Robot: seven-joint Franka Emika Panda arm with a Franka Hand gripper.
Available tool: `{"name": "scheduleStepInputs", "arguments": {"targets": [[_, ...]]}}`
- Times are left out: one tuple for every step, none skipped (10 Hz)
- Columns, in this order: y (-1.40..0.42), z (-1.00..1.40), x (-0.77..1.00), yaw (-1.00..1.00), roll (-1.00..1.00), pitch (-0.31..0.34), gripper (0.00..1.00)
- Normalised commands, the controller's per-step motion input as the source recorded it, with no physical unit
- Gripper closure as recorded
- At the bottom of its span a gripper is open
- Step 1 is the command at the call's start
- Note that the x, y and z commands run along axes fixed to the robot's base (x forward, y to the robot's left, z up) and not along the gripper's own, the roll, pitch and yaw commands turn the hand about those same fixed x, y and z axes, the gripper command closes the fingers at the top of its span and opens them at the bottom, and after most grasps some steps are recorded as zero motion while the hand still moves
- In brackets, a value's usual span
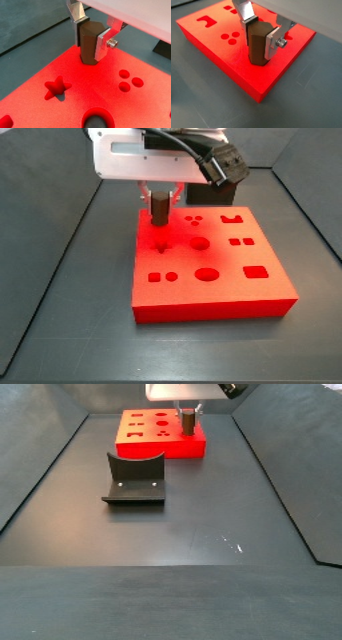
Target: Insert the hexagon object.
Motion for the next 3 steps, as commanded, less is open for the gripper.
{"name": "scheduleStepInputs", "arguments": {"targets": [[0.00, -0.79, 0.03, 0.00, 0.16, 0.140, 1.00], [0.00, -0.32, 0.14, 0.00, 0.04, 0.160, 1.00], [0.00, 0.00, 0.00, 0.00, 0.00, 0.000, 1.00]]}}
